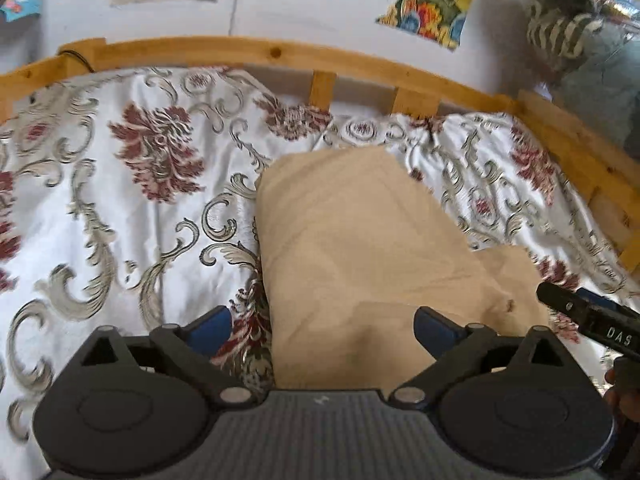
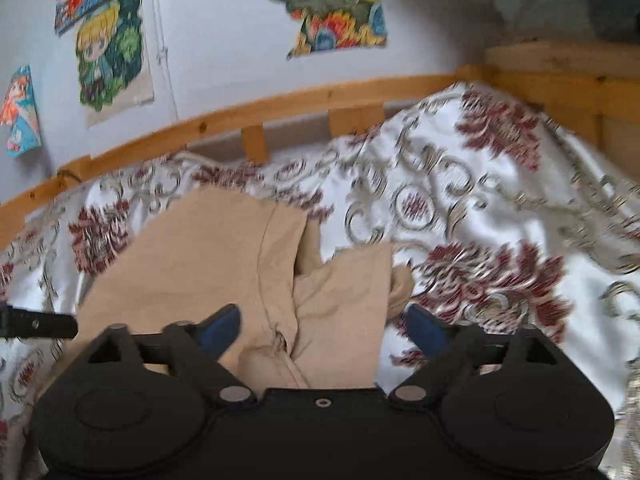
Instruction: Fold large clothes
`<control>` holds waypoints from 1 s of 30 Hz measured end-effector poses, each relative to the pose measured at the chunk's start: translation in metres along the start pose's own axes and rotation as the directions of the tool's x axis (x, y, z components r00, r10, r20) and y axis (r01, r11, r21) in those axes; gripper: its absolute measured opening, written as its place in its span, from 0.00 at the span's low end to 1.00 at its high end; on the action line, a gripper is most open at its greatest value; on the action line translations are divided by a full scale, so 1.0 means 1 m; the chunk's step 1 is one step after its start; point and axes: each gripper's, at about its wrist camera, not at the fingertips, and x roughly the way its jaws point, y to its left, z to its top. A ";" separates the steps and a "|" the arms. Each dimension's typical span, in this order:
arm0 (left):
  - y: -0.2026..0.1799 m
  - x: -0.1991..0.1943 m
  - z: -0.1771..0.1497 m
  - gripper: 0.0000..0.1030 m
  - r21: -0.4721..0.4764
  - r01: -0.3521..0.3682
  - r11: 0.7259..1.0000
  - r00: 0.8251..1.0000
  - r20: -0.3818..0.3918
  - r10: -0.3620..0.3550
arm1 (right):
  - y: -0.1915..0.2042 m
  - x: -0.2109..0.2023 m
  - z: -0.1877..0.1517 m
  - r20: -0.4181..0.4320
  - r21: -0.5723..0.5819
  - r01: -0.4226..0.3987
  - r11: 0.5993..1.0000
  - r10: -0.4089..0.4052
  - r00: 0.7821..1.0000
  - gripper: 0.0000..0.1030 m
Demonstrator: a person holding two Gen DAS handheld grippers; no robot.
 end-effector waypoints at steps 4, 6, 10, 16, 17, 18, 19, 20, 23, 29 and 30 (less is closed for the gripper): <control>-0.003 -0.036 -0.009 0.99 -0.019 -0.024 1.000 0.999 0.031 0.024 | 0.004 -0.043 0.008 0.092 -0.023 0.011 1.000 -0.008 0.996 0.99; -0.003 -0.054 -0.016 0.99 -0.019 -0.026 0.999 0.998 0.050 0.027 | 0.008 -0.066 0.007 0.131 -0.027 0.013 1.000 -0.009 0.991 0.99; -0.004 -0.085 -0.032 0.99 -0.027 -0.044 0.999 0.995 0.090 0.046 | 0.020 -0.106 -0.002 0.169 -0.027 0.019 0.999 -0.014 0.985 0.99; -0.006 -0.110 -0.056 0.99 0.052 -0.065 0.997 0.991 0.123 0.058 | 0.033 -0.154 -0.023 0.194 -0.044 0.005 0.999 0.004 0.981 0.99; -0.007 -0.113 -0.061 0.99 0.072 -0.074 0.995 0.989 0.130 0.064 | 0.034 -0.158 -0.026 0.191 -0.045 0.001 0.999 0.008 0.982 0.99; -0.007 -0.115 -0.066 0.99 0.089 -0.082 0.993 0.988 0.137 0.069 | 0.035 -0.161 -0.029 0.183 -0.046 -0.001 0.999 0.010 0.983 0.99; -0.008 -0.116 -0.069 0.99 0.097 -0.089 0.991 0.987 0.141 0.075 | 0.036 -0.163 -0.031 0.170 -0.047 0.000 0.999 0.008 0.985 0.99; -0.008 -0.116 -0.073 0.99 0.099 -0.099 0.990 0.986 0.144 0.084 | 0.037 -0.165 -0.034 0.157 -0.049 0.005 0.999 0.003 0.988 0.99; -0.003 -0.117 -0.079 0.99 0.083 -0.109 0.991 0.985 0.143 0.096 | 0.041 -0.167 -0.041 0.136 -0.070 0.012 0.998 -0.003 0.991 0.99; 0.000 -0.118 -0.078 0.99 0.066 -0.123 0.990 0.982 0.153 0.112 | 0.042 -0.166 -0.043 0.124 -0.076 0.009 0.997 0.001 0.992 0.99; 0.002 -0.118 -0.077 0.99 0.066 -0.124 0.990 0.982 0.155 0.113 | 0.042 -0.166 -0.043 0.124 -0.075 0.007 0.997 0.002 0.992 0.99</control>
